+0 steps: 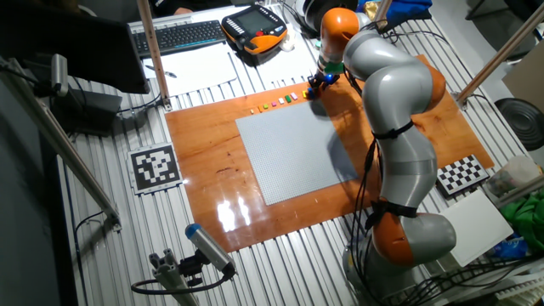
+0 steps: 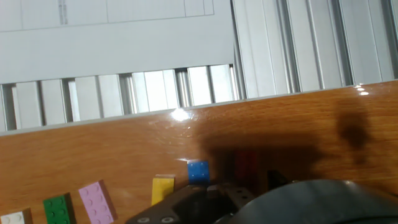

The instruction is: Stack small Lego blocks randomly, one at a time

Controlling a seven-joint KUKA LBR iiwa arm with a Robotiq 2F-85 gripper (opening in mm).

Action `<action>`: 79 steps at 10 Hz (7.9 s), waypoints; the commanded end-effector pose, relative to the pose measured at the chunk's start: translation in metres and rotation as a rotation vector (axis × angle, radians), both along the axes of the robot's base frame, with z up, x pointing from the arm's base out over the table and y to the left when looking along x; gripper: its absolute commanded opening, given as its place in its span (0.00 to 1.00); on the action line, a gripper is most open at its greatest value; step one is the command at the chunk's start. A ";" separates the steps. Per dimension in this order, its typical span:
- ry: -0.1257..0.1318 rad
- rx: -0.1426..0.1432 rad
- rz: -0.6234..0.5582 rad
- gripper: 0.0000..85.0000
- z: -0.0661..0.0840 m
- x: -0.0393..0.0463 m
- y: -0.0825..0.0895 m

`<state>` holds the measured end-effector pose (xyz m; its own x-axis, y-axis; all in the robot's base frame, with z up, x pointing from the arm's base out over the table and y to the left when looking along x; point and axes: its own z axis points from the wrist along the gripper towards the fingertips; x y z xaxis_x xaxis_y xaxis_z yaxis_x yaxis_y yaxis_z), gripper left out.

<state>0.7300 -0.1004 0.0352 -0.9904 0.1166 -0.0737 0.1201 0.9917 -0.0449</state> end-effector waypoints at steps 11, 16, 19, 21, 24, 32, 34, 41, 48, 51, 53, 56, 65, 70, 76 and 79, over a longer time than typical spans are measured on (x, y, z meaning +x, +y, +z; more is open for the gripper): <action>0.009 0.043 0.000 0.00 0.006 -0.0011 0.011; 0.047 0.052 -0.010 0.00 0.050 -0.0598 0.072; 0.065 0.010 0.014 0.00 0.051 -0.0912 0.128; 0.073 0.022 0.052 0.00 0.035 -0.0986 0.140; 0.074 0.017 0.075 0.00 0.017 -0.1018 0.151; 0.066 -0.014 0.116 0.00 -0.006 -0.1022 0.145; 0.064 0.007 0.098 0.00 -0.006 -0.1025 0.146; 0.061 0.005 0.092 0.00 -0.005 -0.0997 0.145; 0.053 0.004 0.082 0.00 -0.009 -0.0994 0.146; 0.052 0.003 0.089 0.00 -0.012 -0.0979 0.143; 0.053 0.006 0.093 0.00 -0.013 -0.0980 0.142; 0.061 0.010 0.088 0.00 -0.012 -0.0985 0.142; 0.050 0.012 0.045 0.40 -0.011 -0.0987 0.145; 0.049 0.017 0.033 0.40 -0.008 -0.0986 0.146; 0.055 0.017 0.033 0.20 0.005 -0.1028 0.152; 0.063 0.030 0.054 0.00 0.004 -0.1015 0.152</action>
<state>0.6285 0.0512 0.0396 -0.9980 0.0628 -0.0080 0.0629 0.9978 -0.0209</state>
